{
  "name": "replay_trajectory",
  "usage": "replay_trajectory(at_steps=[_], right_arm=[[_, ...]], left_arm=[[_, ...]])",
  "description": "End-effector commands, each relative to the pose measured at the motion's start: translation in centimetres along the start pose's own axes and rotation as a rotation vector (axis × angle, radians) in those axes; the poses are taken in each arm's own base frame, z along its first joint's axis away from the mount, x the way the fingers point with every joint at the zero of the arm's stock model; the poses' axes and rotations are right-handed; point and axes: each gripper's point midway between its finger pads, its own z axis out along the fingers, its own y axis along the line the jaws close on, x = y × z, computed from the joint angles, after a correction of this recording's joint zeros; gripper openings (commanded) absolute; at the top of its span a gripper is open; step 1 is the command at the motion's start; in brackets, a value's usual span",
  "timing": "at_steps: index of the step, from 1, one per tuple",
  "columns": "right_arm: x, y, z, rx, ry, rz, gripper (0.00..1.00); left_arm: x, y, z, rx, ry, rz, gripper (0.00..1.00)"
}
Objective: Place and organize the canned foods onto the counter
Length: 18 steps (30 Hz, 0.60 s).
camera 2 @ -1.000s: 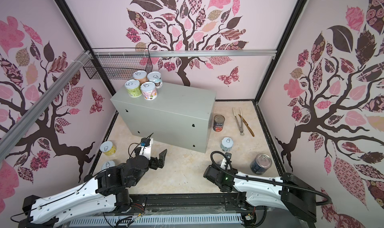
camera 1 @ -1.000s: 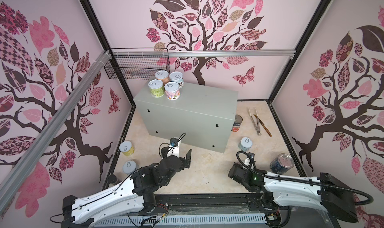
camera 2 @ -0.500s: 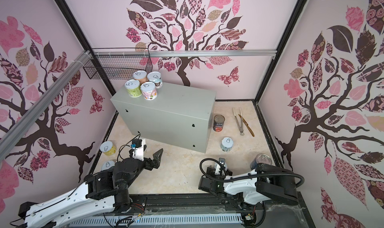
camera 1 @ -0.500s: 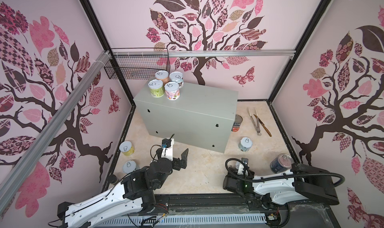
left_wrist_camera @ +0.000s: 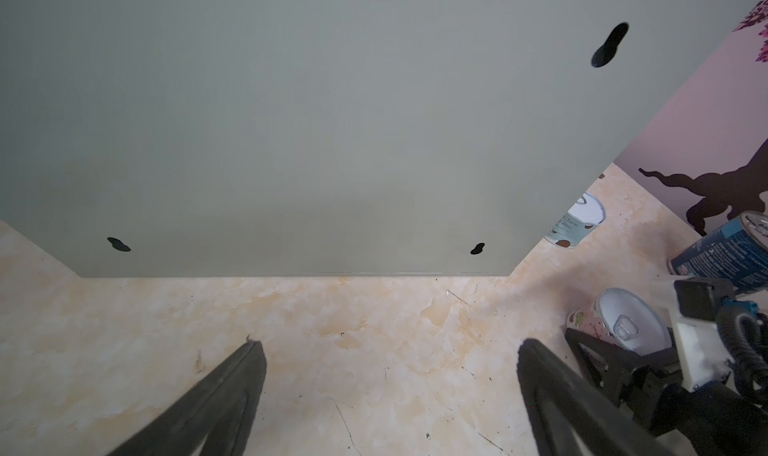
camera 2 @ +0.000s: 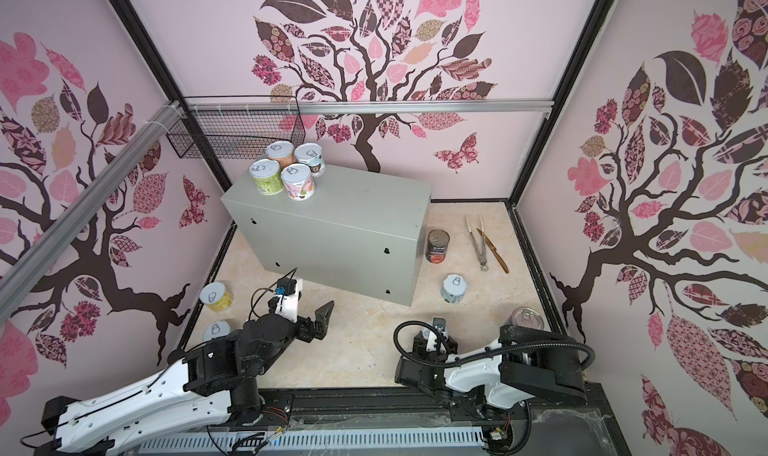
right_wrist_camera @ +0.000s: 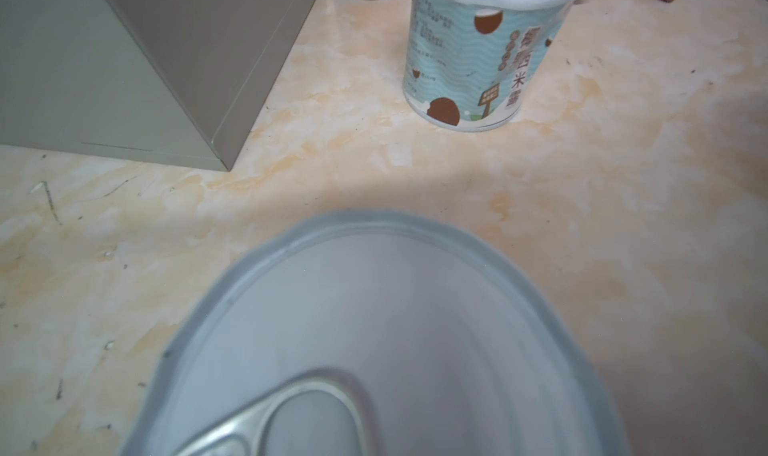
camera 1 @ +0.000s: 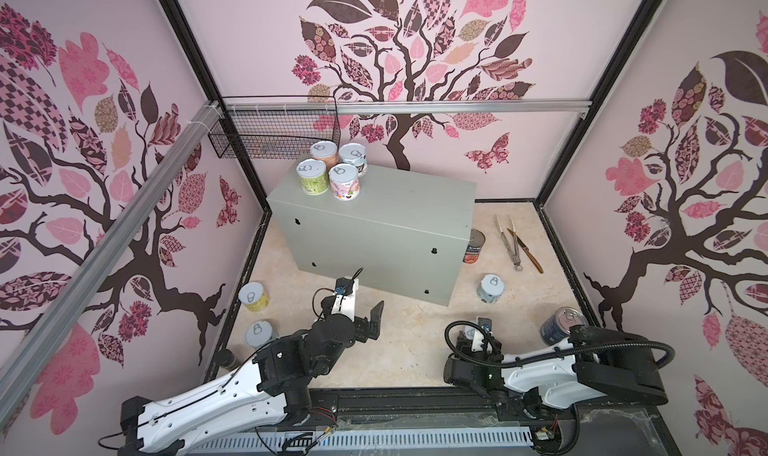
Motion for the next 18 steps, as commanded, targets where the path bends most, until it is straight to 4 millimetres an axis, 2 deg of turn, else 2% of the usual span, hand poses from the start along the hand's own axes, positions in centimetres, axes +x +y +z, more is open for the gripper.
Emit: replay_trajectory(at_steps=[1,5,10,13,15,18], right_arm=[[0.5,2.4,-0.8,-0.106,0.079,0.015,0.72],[-0.2,3.0,-1.6,-0.161,0.098,0.016,0.65],[-1.8,2.9,-2.9,-0.206,0.092,0.023,0.64],[-3.7,3.2,-4.1,-0.255,0.072,0.021,0.64],[-5.3,4.1,-5.3,-0.321,0.081,0.005,0.66],[-7.8,4.1,-6.8,-0.358,0.086,0.014,0.64]], left_arm=[[-0.6,0.3,-0.3,-0.007,-0.025,-0.006,0.98],[-1.7,0.3,-1.0,-0.007,-0.019,0.004,0.98],[-2.2,-0.1,-1.4,0.013,0.003,0.003,0.98],[-2.7,-0.3,-1.6,0.021,0.007,0.022,0.98],[-3.2,-0.5,-1.7,0.023,0.012,0.053,0.98],[-3.6,-0.4,-1.5,0.001,0.019,0.102,0.98]])
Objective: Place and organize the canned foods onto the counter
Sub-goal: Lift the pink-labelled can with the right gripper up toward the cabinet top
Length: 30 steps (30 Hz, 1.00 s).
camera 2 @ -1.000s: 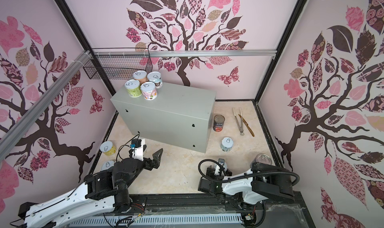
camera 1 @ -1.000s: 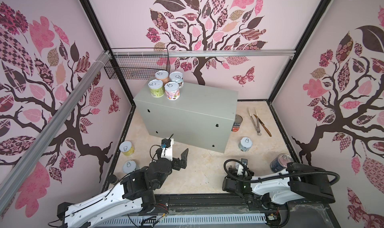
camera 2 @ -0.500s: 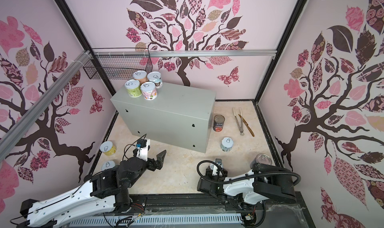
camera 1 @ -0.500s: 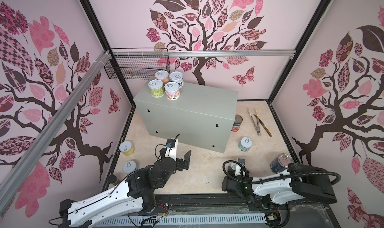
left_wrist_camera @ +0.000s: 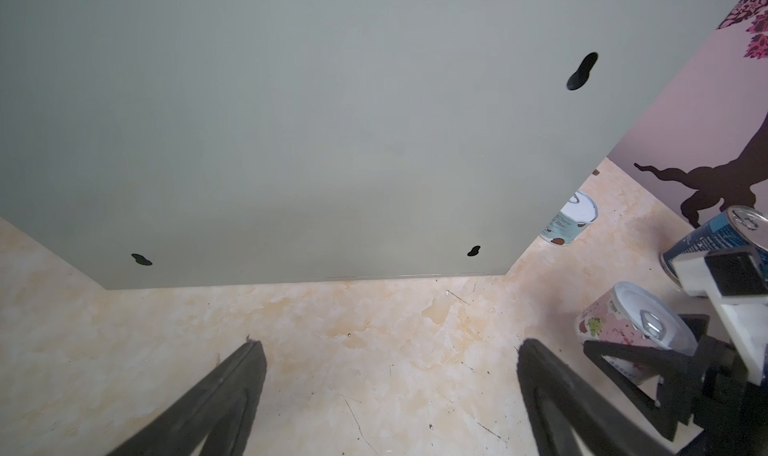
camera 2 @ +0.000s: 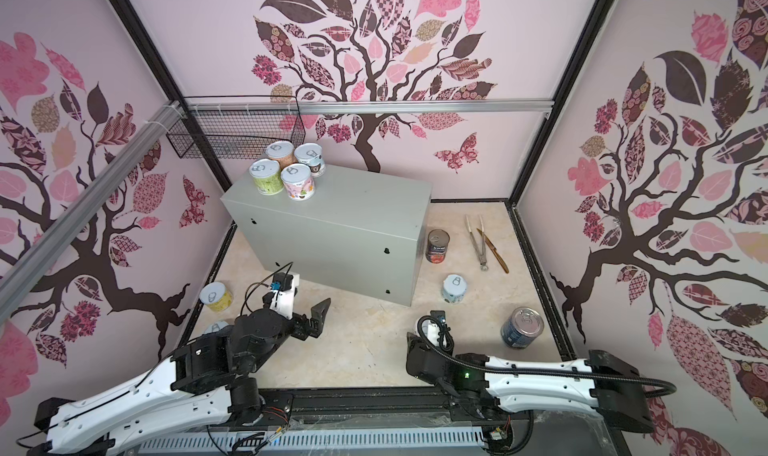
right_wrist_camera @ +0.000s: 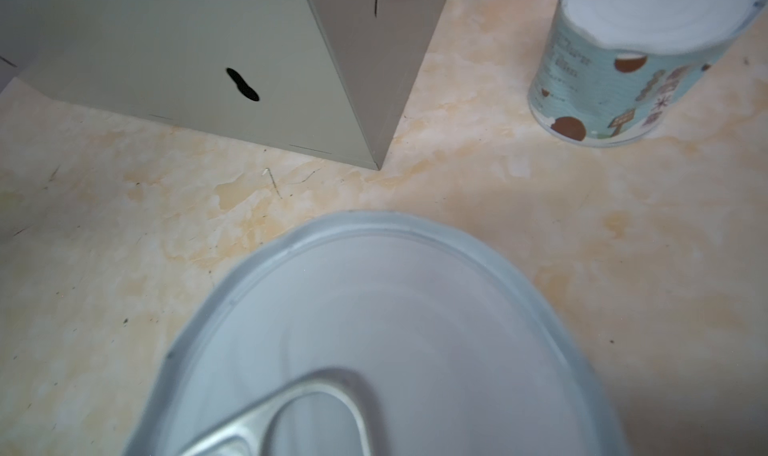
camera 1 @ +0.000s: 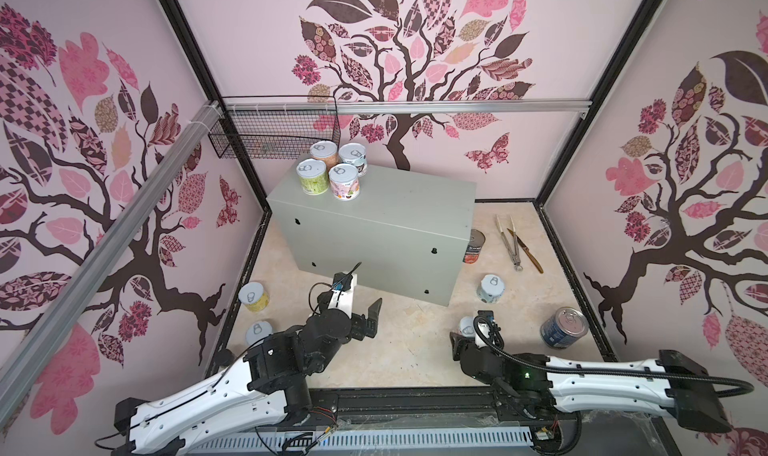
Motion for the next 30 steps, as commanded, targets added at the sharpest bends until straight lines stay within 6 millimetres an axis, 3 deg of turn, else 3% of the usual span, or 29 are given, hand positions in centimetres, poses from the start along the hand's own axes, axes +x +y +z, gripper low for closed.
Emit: replay_trajectory(at_steps=[1,6,10,15,22,30], right_arm=[[-3.6,1.2,-2.3,-0.032,-0.023,-0.052,0.64],[-8.6,2.6,-6.1,-0.07,-0.06,-0.056,0.62],[-11.7,4.3,-8.8,-0.118,-0.057,-0.091,0.61],[-14.8,6.7,-11.9,-0.195,-0.045,-0.172,0.61],[-19.2,10.7,-14.7,-0.265,-0.077,-0.298,0.61],[-26.3,15.7,-17.0,-0.288,-0.213,-0.392,0.61]], left_arm=[[-1.5,0.1,-0.4,-0.011,-0.002,0.05,0.98],[-4.5,0.2,-1.3,0.026,-0.051,0.016,0.98],[-7.2,1.1,-2.5,0.015,-0.099,0.012,0.98],[-9.1,1.8,-3.7,-0.008,-0.121,0.046,0.98],[-11.3,2.6,-5.6,0.013,-0.164,0.029,0.98],[-14.6,3.3,-7.9,0.008,-0.252,0.027,0.98]])
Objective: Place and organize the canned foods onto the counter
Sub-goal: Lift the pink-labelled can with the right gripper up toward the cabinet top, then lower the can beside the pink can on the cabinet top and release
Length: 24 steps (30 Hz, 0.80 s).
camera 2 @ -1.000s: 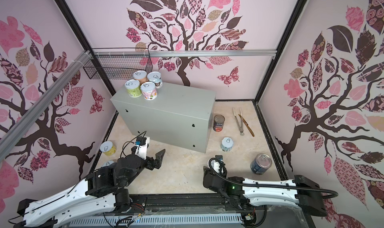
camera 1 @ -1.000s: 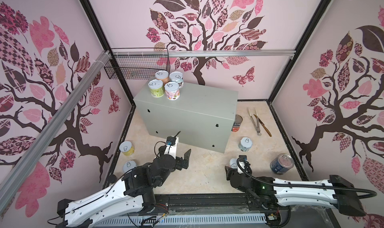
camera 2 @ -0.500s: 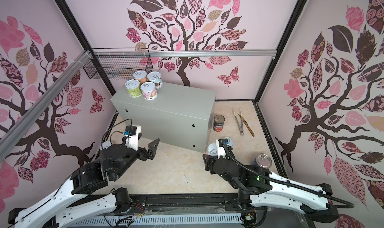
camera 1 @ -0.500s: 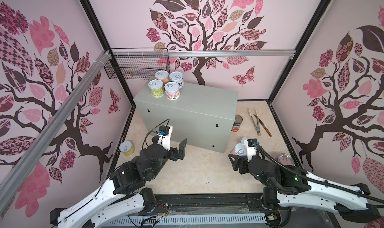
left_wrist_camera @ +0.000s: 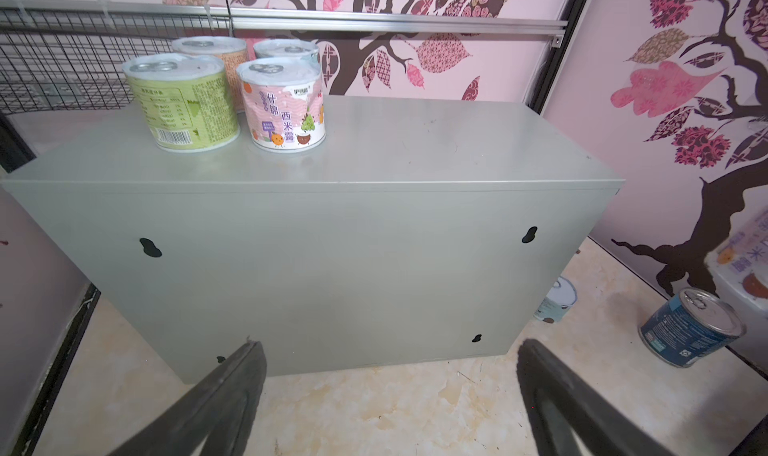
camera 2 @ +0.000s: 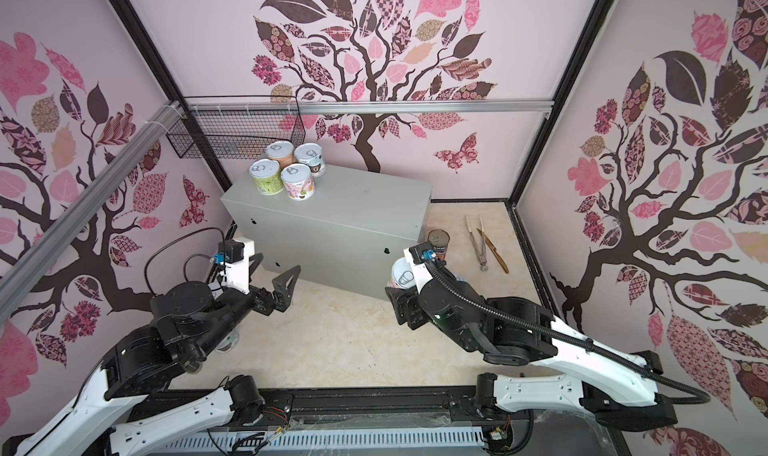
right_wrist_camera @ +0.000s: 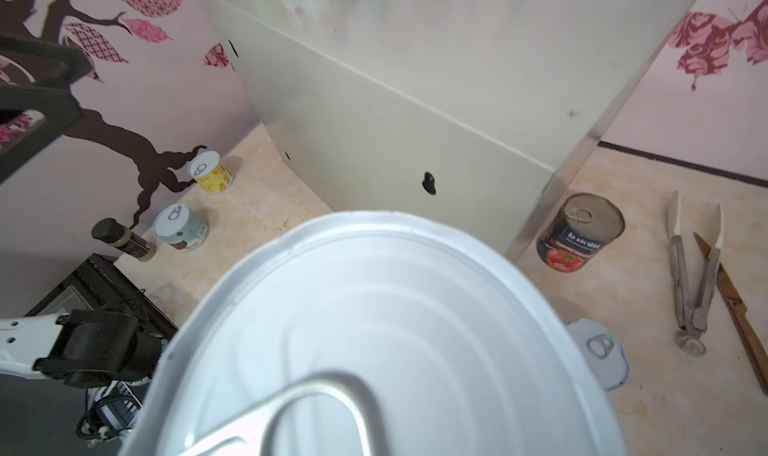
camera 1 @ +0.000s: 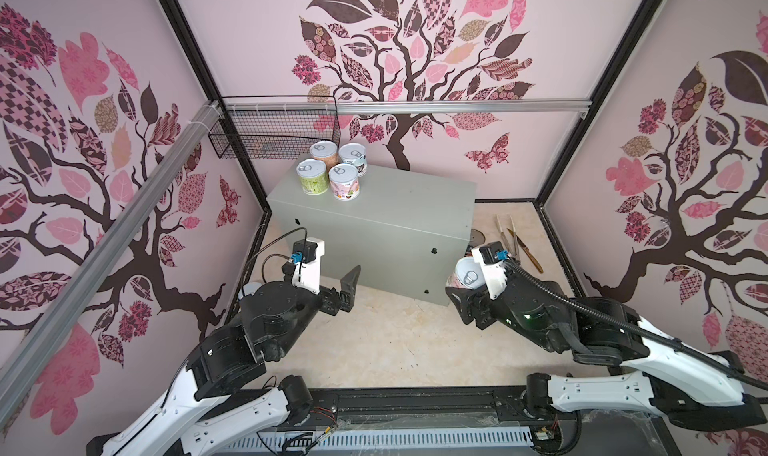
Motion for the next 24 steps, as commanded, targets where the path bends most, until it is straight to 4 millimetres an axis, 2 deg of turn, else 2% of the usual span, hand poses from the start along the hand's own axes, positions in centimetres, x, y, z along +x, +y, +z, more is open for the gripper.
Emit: replay_trajectory(at_steps=[1,7,11,14,19,24], right_arm=[[-5.5,0.5,-0.7,0.0,-0.111,-0.05,0.61],[-11.0,0.7,2.5,-0.024,-0.146,-0.04,0.61],[-14.5,0.2,5.2,-0.035,-0.17,-0.028,0.6],[-16.7,-1.1,8.1,-0.067,-0.171,0.021,0.6],[-19.0,-2.9,12.6,-0.042,-0.169,0.033,0.58],[-20.3,-4.7,16.8,-0.028,-0.161,0.048,0.57]], left_arm=[[-2.7,0.4,-1.3,0.009,-0.063,0.001,0.98],[-4.7,0.6,-1.6,-0.001,-0.115,-0.006,0.98],[-4.9,1.2,-0.6,-0.063,-0.102,0.008,0.98],[-4.4,2.1,0.9,-0.076,-0.071,-0.029,0.98],[-3.6,3.6,2.9,-0.096,-0.058,-0.127,0.98],[-0.4,3.9,5.9,-0.095,-0.001,-0.225,0.98]])
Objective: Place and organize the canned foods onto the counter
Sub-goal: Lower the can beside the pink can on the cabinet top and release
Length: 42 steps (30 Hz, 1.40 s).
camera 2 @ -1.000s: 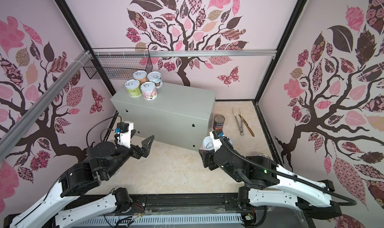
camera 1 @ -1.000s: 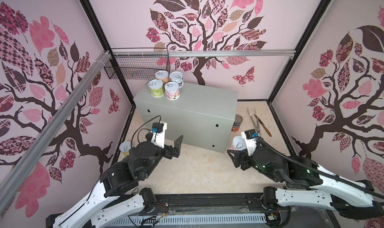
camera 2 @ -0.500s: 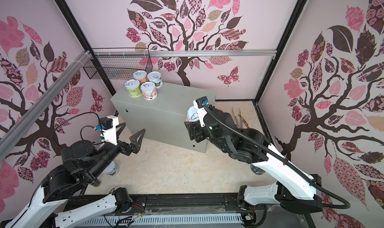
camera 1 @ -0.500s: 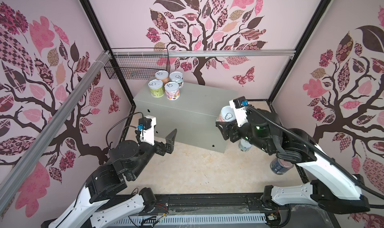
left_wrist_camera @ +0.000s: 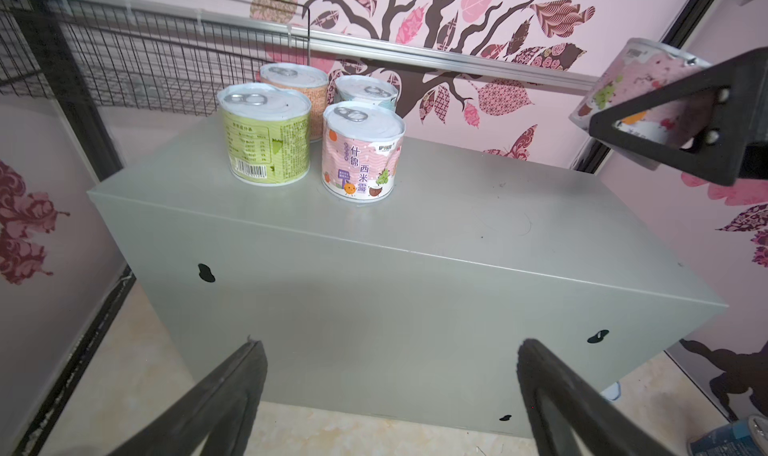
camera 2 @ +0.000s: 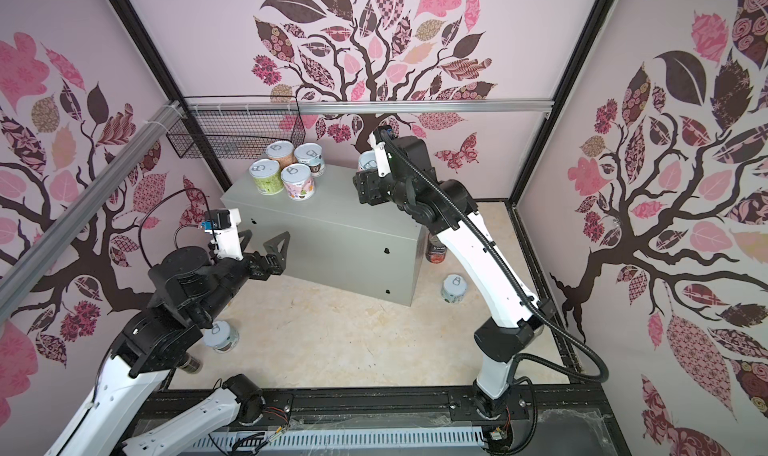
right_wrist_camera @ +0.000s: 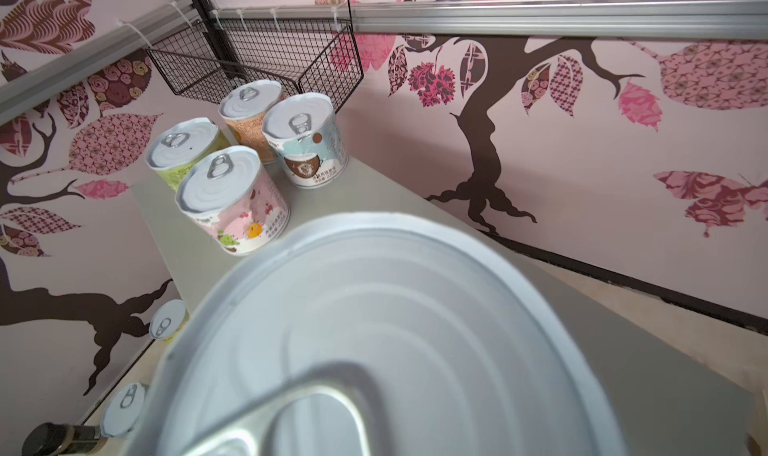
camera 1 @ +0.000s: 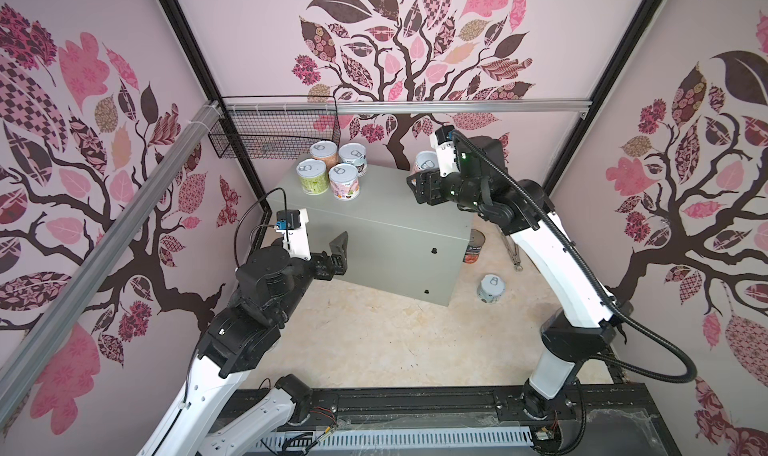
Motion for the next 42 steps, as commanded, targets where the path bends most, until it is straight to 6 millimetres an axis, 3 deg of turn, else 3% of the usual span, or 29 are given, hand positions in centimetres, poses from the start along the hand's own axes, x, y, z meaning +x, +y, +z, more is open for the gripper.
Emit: replay_trajectory(at_steps=[1,11,18,26,42], right_arm=[[-2.7,0.1,0.8,-0.052,-0.074,0.002,0.57],[-1.6,-2.7,6.9,-0.063,-0.071,-0.017,0.57],[-0.8,-2.3,10.6,-0.103,-0.08,-0.084,0.57],[0.2,-1.4,14.6,-0.176,-0.093,-0.106,0.57],[2.7,0.6,18.7,-0.234,-0.1,-0.138,0.58]], left_arm=[[2.7,-0.4,1.8,0.032,0.042,-0.074,0.98],[9.9,2.1,2.1,-0.046,0.133,-0.093,0.98],[11.4,3.0,1.9,-0.072,0.142,-0.068,0.98],[13.6,2.6,2.9,-0.058,0.199,-0.058,0.98],[13.9,2.6,2.9,-0.055,0.21,-0.049,0.98]])
